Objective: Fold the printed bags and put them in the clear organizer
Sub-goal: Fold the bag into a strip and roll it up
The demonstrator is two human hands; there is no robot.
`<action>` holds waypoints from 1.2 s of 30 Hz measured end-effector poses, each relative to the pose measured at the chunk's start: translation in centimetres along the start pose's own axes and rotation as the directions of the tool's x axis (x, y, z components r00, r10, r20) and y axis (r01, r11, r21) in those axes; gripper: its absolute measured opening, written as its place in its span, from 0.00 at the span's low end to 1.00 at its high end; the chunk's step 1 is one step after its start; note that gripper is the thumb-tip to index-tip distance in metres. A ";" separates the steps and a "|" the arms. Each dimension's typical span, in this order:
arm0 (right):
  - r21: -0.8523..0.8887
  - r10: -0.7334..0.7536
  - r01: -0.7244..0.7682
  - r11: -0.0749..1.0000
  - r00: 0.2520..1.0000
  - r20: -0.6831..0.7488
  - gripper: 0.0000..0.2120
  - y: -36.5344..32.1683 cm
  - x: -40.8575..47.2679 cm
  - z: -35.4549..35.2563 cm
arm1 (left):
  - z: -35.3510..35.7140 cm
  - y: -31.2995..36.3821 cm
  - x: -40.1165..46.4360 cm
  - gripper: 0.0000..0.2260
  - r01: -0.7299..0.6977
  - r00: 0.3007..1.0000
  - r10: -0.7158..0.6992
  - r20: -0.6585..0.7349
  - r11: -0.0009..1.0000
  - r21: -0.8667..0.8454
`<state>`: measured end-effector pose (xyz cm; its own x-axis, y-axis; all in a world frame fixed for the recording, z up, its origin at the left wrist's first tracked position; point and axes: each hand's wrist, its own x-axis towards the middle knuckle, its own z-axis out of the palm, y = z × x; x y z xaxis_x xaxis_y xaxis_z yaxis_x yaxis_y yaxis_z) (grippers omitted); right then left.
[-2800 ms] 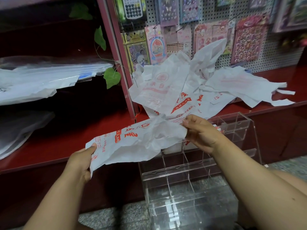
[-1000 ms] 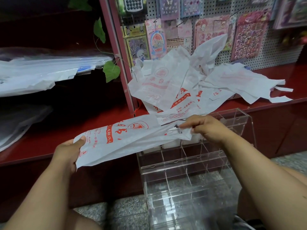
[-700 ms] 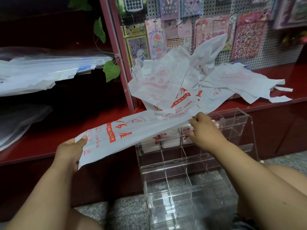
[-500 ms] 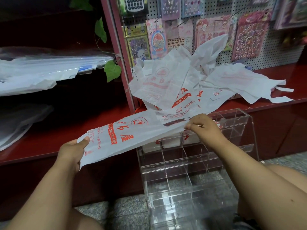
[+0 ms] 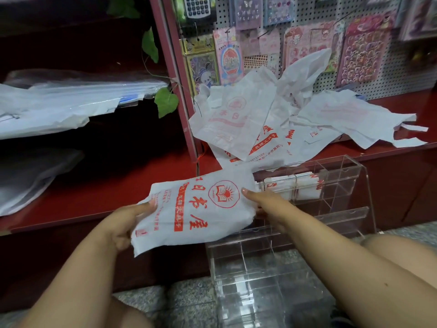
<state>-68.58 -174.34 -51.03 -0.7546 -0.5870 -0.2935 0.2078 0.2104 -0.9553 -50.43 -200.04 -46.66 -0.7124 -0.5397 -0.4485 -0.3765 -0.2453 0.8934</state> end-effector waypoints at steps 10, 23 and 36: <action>0.475 -0.174 0.070 0.877 0.969 0.177 0.20 -1.7 -1.0 -1.2 | -0.2 0.4 -1.1 0.09 -0.229 0.973 0.229 0.000 0.973 -0.016; 0.260 -0.364 0.415 0.872 0.905 -0.223 0.23 -3.6 -2.1 -4.6 | 2.3 1.2 -1.3 0.14 -0.464 0.885 0.456 -0.100 0.881 -0.089; -0.465 -0.544 0.419 0.780 0.821 -0.173 0.18 -4.8 -3.2 -7.1 | 3.8 1.7 -1.5 0.16 -0.653 0.735 0.664 -0.135 0.747 0.121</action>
<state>-71.61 -167.92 -45.30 -0.8401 -0.4615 0.2850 -0.4436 0.2822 -0.8507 -52.19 -196.58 -44.58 -0.6937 -0.6687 0.2677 0.1122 0.2668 0.9572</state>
